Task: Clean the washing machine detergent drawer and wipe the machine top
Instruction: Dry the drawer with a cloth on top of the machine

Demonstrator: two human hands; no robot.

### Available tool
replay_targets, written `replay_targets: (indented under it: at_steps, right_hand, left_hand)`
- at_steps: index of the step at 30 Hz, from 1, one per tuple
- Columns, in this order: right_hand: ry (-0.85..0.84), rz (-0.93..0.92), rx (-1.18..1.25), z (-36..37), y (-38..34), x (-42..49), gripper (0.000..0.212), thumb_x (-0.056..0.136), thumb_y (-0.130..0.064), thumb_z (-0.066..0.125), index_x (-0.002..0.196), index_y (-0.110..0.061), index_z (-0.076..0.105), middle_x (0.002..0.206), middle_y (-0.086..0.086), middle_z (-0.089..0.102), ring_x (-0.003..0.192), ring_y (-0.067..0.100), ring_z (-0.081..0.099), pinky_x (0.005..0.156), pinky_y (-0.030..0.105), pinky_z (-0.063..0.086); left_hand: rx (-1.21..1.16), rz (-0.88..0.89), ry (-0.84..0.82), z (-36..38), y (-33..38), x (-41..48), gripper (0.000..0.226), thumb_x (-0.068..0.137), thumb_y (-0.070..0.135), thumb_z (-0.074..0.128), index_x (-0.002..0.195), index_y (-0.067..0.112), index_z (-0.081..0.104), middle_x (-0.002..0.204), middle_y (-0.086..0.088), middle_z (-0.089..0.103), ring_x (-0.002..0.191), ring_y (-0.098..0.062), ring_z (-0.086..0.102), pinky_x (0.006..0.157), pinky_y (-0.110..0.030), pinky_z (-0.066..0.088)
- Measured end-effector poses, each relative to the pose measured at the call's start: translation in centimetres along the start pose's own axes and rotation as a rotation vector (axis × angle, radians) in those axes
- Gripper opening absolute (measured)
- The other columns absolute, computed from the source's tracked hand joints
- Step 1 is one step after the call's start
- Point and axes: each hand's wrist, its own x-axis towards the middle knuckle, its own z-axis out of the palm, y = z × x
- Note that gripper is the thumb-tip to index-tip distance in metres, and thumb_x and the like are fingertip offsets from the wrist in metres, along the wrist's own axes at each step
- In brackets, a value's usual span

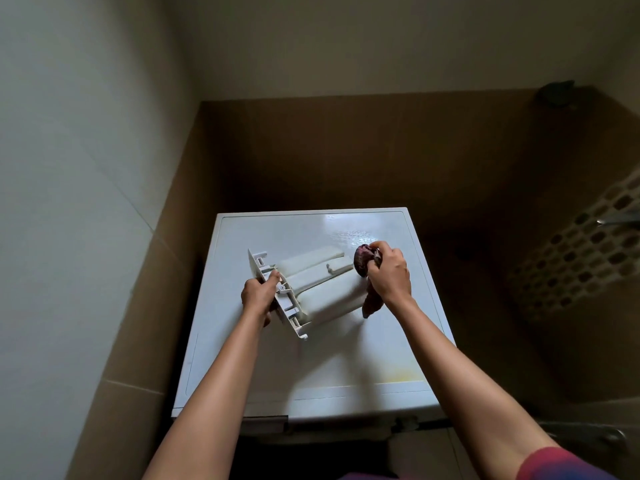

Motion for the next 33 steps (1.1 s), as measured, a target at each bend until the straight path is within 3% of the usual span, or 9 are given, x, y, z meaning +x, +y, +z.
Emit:
replay_targets:
  at_steps: [2, 6, 9, 14, 18, 20, 23, 28, 33]
  right_hand:
    - [0.025, 0.006, 0.009, 0.0, 0.4, -0.2, 0.035, 0.087, -0.015, 0.051, 0.121, -0.025, 0.056, 0.111, 0.011, 0.052, 0.098, 0.032, 0.057, 0.081, 0.035, 0.046]
    - [0.113, -0.012, 0.023, -0.2, 0.2, -0.1, 0.034, 0.087, -0.018, 0.051, 0.119, -0.027, 0.058, 0.109, 0.009, 0.053, 0.093, 0.028, 0.056, 0.077, 0.034, 0.046]
    - [0.126, 0.057, 0.123, -0.6, 0.7, 0.3, 0.029, 0.087, -0.019, 0.051, 0.114, -0.021, 0.059, 0.097, 0.008, 0.056, 0.085, 0.024, 0.051, 0.074, 0.03, 0.042]
    - [-0.328, 0.471, 0.647, -2.8, 2.9, 1.4, 0.01, 0.081, -0.02, 0.055, 0.078, -0.011, 0.056, 0.07, 0.006, 0.057, 0.065, 0.021, 0.054, 0.059, 0.028, 0.042]
    - [-0.572, 0.444, 0.8, -3.1, 4.5, 1.7, 0.03, 0.087, -0.038, 0.061, 0.102, -0.012, 0.063, 0.087, 0.006, 0.067, 0.08, 0.017, 0.065, 0.067, 0.028, 0.052]
    - [-0.592, 0.399, 0.807, -3.2, 4.3, 1.9, 0.043, 0.078, -0.044, 0.071, 0.109, -0.015, 0.063, 0.1, 0.004, 0.068, 0.09, 0.015, 0.066, 0.069, 0.025, 0.053]
    - [-0.541, 0.378, 0.755, -2.9, 3.6, 2.2, 0.038, 0.072, -0.035, 0.078, 0.095, -0.01, 0.062, 0.093, 0.01, 0.064, 0.078, 0.018, 0.065, 0.061, 0.026, 0.054]
    - [-0.432, 0.437, 0.699, -2.3, 1.8, 2.8, 0.031, 0.067, -0.031, 0.079, 0.082, -0.011, 0.061, 0.076, 0.006, 0.061, 0.064, 0.018, 0.062, 0.051, 0.023, 0.049]
    - [-0.427, 0.483, 0.663, -3.0, 0.1, 3.6, 0.03, 0.071, -0.025, 0.078, 0.083, -0.008, 0.057, 0.078, 0.008, 0.06, 0.065, 0.021, 0.062, 0.053, 0.024, 0.049]
  left_hand:
    - [-0.063, -0.075, -0.008, -0.3, -0.2, 0.2, 0.039, 0.087, 0.034, 0.066, 0.101, -0.002, 0.064, 0.08, -0.007, 0.059, 0.067, -0.023, 0.054, 0.058, -0.028, 0.04]
    - [-0.144, -0.162, -0.055, -0.5, 1.0, 0.7, 0.036, 0.085, 0.026, 0.068, 0.109, 0.001, 0.06, 0.108, -0.015, 0.065, 0.098, -0.031, 0.065, 0.09, -0.038, 0.053]
    - [-0.154, -0.211, -0.094, -0.6, 2.3, 0.8, 0.04, 0.084, 0.019, 0.064, 0.118, 0.0, 0.055, 0.114, -0.018, 0.065, 0.095, -0.033, 0.067, 0.089, -0.044, 0.055]
    - [-0.219, -0.316, -0.136, -1.2, 4.0, 0.9, 0.008, 0.092, 0.011, 0.051, 0.095, 0.004, 0.055, 0.071, -0.012, 0.065, 0.055, -0.025, 0.065, 0.045, -0.034, 0.055]
    - [-0.216, -0.398, -0.198, -1.7, 4.8, 1.4, 0.034, 0.094, 0.037, 0.057, 0.105, 0.005, 0.057, 0.082, -0.011, 0.066, 0.067, -0.024, 0.068, 0.073, -0.038, 0.058]
    - [-0.3, -0.433, -0.231, -1.9, 5.4, 1.5, 0.045, 0.089, 0.045, 0.062, 0.103, 0.002, 0.055, 0.09, -0.015, 0.066, 0.074, -0.027, 0.067, 0.073, -0.04, 0.055]
    - [-0.403, -0.385, -0.266, -2.1, 6.3, 1.3, 0.048, 0.086, 0.04, 0.067, 0.109, 0.002, 0.048, 0.104, -0.02, 0.063, 0.08, -0.028, 0.067, 0.071, -0.038, 0.056]
    - [-0.319, -0.202, -0.322, -1.9, 7.4, 0.5, 0.027, 0.094, 0.031, 0.058, 0.086, 0.006, 0.053, 0.045, -0.007, 0.051, 0.03, -0.013, 0.05, 0.045, -0.035, 0.057]
    - [-0.108, -0.092, -0.395, -2.4, 7.6, 0.1, 0.062, 0.084, 0.072, 0.044, 0.081, 0.011, 0.056, 0.061, -0.005, 0.057, 0.056, -0.016, 0.06, 0.072, -0.032, 0.054]
